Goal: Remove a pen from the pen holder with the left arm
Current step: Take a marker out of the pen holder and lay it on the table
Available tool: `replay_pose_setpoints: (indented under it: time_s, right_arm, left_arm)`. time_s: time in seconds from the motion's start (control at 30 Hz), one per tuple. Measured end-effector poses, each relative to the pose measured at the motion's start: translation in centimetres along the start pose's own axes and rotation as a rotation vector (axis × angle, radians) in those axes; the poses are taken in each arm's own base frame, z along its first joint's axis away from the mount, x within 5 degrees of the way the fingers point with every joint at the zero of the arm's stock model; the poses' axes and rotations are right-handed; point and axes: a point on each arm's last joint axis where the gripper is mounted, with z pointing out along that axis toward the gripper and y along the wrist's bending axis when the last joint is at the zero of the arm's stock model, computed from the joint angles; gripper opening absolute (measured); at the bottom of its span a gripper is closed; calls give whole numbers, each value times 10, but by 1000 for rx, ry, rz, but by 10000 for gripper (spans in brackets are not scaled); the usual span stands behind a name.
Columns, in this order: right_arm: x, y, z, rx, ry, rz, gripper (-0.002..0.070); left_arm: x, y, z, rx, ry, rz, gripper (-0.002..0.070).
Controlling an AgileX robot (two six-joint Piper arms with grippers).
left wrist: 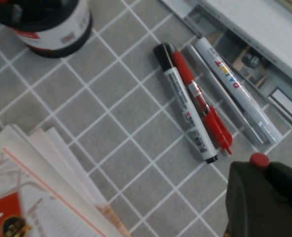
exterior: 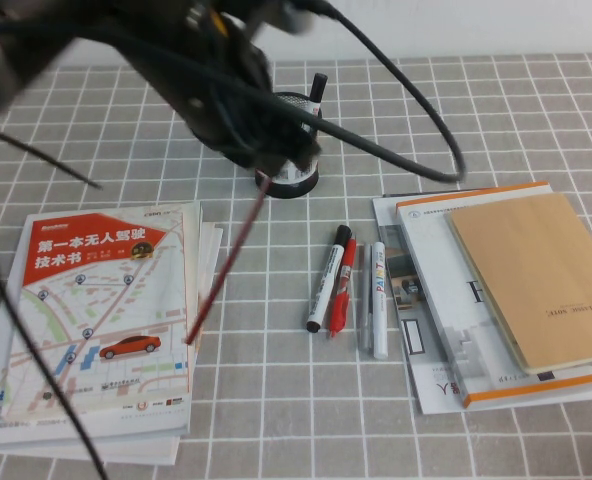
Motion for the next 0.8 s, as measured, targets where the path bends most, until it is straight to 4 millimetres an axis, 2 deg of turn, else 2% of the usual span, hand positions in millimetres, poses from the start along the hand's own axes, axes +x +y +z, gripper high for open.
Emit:
replay_pose_setpoints:
  time_s: [0.1, 0.17, 0.3, 0.53, 0.8]
  right_arm:
    - [0, 0, 0, 0, 0, 0, -13]
    - [0, 0, 0, 0, 0, 0, -13]
    - [0, 0, 0, 0, 0, 0, -13]
    - [0, 0, 0, 0, 0, 0, -13]
    - [0, 0, 0, 0, 0, 0, -13]
  left_arm:
    - [-9, -7, 30, 35, 47, 0, 17]
    - [-14, -7, 53, 47, 83, -26, 17]
    - [-19, -3, 87, 53, 132, -61, 17]
    - [-37, 9, 107, 50, 102, -149, 17]
    - [-39, 21, 140, 58, 132, -194, 17]
